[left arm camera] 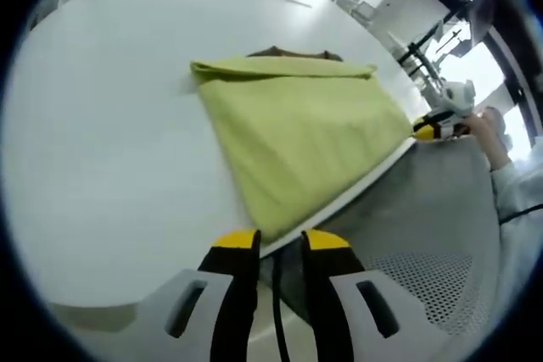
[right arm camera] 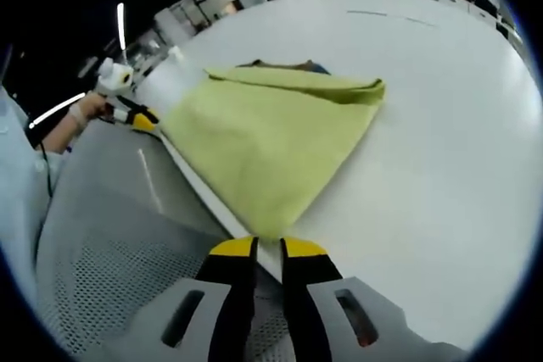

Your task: Fold the garment on the visible template until the final outline fits inside the template.

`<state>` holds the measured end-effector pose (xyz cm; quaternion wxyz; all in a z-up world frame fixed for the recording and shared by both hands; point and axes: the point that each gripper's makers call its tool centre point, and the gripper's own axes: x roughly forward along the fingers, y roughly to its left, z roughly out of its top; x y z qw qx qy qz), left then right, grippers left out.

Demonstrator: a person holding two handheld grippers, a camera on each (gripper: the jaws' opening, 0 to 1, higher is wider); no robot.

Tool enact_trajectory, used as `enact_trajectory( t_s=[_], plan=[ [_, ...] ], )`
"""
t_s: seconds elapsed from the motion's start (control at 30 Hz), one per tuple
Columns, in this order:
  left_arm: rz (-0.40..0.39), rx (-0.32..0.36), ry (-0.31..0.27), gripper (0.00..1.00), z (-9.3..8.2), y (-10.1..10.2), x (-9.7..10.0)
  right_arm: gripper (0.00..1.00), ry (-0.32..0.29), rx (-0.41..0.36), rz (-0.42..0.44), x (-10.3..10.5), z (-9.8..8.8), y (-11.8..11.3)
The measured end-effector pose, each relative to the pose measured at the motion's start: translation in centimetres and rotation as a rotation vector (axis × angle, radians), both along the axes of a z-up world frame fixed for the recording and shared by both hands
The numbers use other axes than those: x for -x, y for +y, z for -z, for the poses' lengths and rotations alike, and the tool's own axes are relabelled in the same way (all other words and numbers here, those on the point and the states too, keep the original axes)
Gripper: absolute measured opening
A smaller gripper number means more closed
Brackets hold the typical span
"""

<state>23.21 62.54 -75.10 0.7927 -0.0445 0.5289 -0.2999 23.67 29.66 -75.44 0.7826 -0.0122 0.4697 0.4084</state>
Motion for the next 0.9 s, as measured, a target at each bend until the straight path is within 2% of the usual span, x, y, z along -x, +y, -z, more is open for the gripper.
enact_trajectory(
  t_s=[0.3, 0.53, 0.9],
  plan=[
    [0.009, -0.013, -0.009, 0.12, 0.06, 0.23, -0.03, 0.08, -0.008, -0.003, 0.006, -0.16, -0.19, -0.42],
    [0.001, -0.022, -0.022, 0.05, 0.16, 0.54, -0.13, 0.04, -0.013, 0.008, 0.005, -0.18, -0.04, -0.76],
    [-0.013, -0.021, -0.024, 0.03, 0.4, 0.65, 0.1, 0.02, -0.011, 0.007, 0.009, -0.23, -0.06, -0.91]
  ],
)
